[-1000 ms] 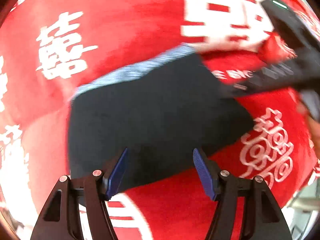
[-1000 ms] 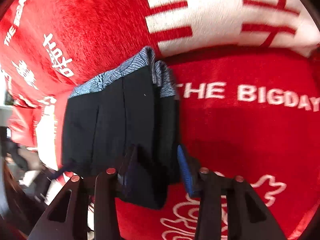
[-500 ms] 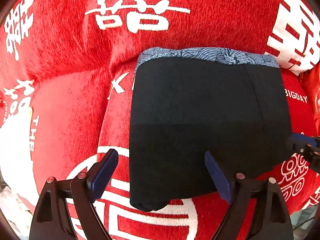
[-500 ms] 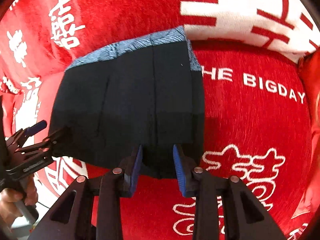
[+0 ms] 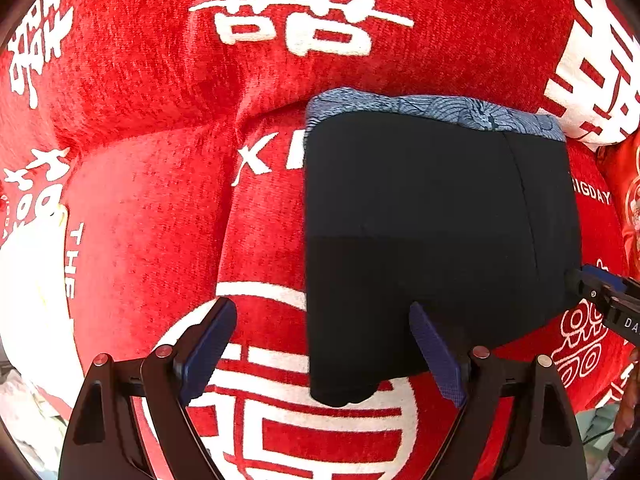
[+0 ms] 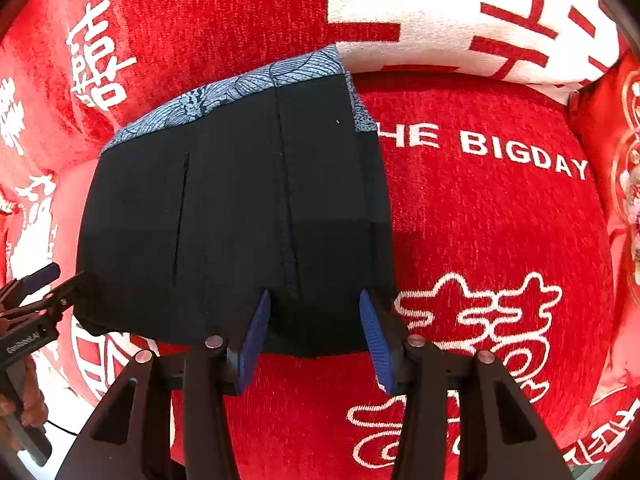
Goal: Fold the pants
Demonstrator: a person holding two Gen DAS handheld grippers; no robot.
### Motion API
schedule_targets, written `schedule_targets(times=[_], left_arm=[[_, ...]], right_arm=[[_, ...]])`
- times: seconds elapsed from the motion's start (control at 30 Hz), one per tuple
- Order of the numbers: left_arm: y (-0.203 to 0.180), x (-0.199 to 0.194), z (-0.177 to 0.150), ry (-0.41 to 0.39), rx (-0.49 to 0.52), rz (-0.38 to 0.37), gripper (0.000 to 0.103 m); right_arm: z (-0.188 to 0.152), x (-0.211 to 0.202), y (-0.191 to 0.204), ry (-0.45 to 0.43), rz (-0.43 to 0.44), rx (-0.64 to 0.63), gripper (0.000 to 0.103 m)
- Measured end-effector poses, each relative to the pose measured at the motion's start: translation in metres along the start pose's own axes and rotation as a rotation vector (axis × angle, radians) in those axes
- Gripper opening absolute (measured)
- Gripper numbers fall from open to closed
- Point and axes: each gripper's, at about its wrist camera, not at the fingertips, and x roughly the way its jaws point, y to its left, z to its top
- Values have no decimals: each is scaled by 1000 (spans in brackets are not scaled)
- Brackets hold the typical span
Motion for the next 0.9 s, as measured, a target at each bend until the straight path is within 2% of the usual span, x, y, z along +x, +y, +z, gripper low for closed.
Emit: schedule_targets(times=[0.3,0.43,0.53,0.77,0.9], left_arm=[[7,-3,1,-10,24,-5,89],[9,-3,0,-13,37,-9,89],[13,0,1,4,11,-33,89],[22,-3,11,9,-68,-113,89],[22,1,27,-2,-71,-107,89]], right_arm=[[-8,5,0,-24,-31,38,59],[-11,7,-3,-31,-30,65,59],[-11,7,-3,-33,-32,51,59],[-8,7,-11,0,12,34,62],[-1,1,-19,10,62,-22,67]])
